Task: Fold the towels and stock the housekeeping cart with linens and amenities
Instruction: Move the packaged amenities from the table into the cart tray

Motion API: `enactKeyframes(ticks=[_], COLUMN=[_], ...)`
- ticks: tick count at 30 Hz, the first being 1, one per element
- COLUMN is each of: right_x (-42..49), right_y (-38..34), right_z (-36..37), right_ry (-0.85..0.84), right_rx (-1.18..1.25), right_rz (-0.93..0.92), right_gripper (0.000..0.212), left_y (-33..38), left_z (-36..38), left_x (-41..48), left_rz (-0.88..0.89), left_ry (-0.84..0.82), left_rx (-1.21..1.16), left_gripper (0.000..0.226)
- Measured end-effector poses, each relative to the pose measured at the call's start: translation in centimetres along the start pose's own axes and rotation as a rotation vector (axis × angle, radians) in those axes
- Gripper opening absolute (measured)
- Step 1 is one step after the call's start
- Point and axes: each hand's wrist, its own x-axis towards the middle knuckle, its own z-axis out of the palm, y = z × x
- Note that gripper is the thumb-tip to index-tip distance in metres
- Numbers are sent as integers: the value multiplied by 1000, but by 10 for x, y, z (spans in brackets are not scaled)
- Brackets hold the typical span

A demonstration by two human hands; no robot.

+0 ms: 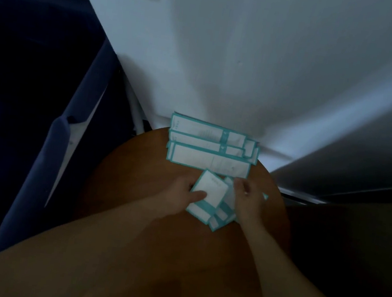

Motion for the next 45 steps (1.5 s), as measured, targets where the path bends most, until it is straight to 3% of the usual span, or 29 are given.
enactKeyframes(ticks=[3,5,8,12,16,22,26,29,32,35,41,45], right_x=[9,6,5,1,-24,-111,-188,-244,-288,-324,-385,-434], right_y=[11,16,20,20,7,-39,-91,-128,-152,-163,-154,-116], right_z=[2,4,10,12,5,-34,-75,-104,-138,-178,-262,-339], right_ry=[35,7,45,58,-19,12,24,46,85,176,437,611], right_rx=[-356,-590,-671,-554,-222,132,504,648,721,711,568,538], right_rz=[85,31,3,-43,-31,-84,-99,-165,-266,-341,-524,-551], right_gripper=[80,94,86,67,42,41,24,16,12,24,20,18], left_y=[-7,-10,-10,-5,7,52,103,145,187,225,280,298], left_z=[-3,-7,-14,-22,-27,-36,-43,-41,-27,-1,80,164], left_x=[-9,-13,-24,-40,-60,-112,-155,-183,-208,-240,-298,-345], left_rz=[-133,-199,-219,-184,-128,18,166,269,389,498,666,738], left_ry=[135,175,161,163,170,218,262,256,265,252,154,70], left_rx=[-243,-311,-435,-543,-527,-397,-341,-243,-119,-69,-113,-113], left_gripper=[30,33,32,31,30,20,7,7,11,21,7,7])
